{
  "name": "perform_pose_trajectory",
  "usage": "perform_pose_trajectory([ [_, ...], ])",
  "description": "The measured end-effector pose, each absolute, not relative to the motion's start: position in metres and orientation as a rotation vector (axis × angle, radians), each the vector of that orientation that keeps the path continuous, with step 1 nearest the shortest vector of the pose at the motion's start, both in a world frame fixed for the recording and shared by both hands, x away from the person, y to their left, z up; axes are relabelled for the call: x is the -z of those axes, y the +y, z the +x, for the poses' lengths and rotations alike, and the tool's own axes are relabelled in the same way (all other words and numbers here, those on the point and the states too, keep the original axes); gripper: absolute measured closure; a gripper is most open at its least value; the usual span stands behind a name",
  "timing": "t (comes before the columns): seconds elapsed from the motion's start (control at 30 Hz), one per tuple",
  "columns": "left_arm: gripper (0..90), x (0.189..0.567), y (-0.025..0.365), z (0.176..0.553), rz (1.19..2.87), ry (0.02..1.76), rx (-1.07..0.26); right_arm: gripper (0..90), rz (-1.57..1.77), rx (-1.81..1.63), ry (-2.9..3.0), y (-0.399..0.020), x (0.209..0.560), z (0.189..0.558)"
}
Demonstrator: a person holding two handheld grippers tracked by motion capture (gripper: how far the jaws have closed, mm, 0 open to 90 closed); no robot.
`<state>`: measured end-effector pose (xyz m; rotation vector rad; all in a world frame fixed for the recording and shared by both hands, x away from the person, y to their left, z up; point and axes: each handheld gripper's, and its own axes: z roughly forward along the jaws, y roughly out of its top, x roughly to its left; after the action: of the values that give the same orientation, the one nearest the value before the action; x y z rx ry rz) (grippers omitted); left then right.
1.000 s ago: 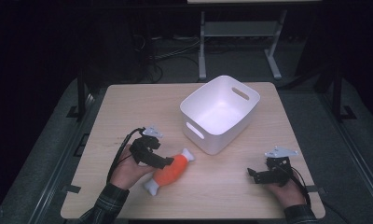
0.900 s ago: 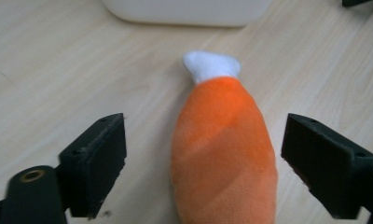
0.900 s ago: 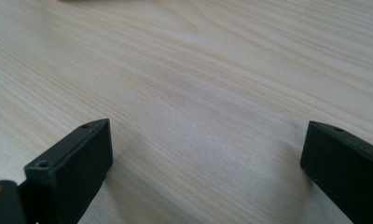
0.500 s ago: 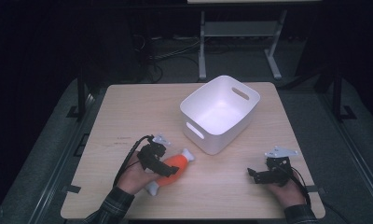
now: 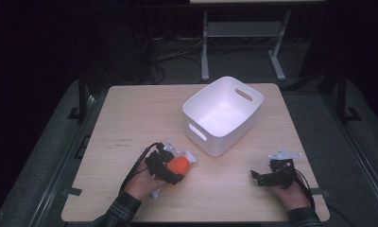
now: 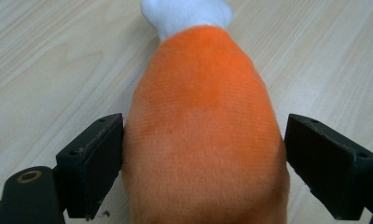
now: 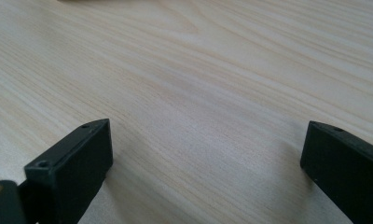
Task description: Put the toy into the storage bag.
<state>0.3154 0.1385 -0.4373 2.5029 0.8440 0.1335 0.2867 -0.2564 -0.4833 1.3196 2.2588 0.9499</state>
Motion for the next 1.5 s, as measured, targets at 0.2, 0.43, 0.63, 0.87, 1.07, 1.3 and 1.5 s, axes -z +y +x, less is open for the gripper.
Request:
perform_pose_trajectory([
  [0.2,13.2,0.440,0.137,0.315,2.529,0.840,-0.131,1.9,1.319,-0.950,2.259,-0.256,0.483,0.287],
  [0.43,14.0,0.443,0.136,0.316,2.533,0.842,-0.133,1.9,1.319,-0.949,2.259,-0.256,0.483,0.287],
  [0.63,18.4,0.442,0.137,0.316,2.536,0.843,-0.135,1.9,1.320,-0.950,2.259,-0.256,0.483,0.287],
  [0.87,27.7,0.440,0.140,0.316,2.530,0.845,-0.131,1.9,1.320,-0.950,2.259,-0.256,0.483,0.287],
  [1.07,33.1,0.437,0.142,0.317,2.520,0.844,-0.117,1.9,1.320,-0.949,2.259,-0.256,0.483,0.287],
  [1.3,34.0,0.432,0.147,0.319,2.496,0.852,-0.103,1.9,1.321,-0.950,2.259,-0.256,0.483,0.287],
  [1.5,33.8,0.423,0.155,0.321,2.472,0.856,-0.096,1.9,1.319,-0.949,2.259,-0.256,0.483,0.287],
])
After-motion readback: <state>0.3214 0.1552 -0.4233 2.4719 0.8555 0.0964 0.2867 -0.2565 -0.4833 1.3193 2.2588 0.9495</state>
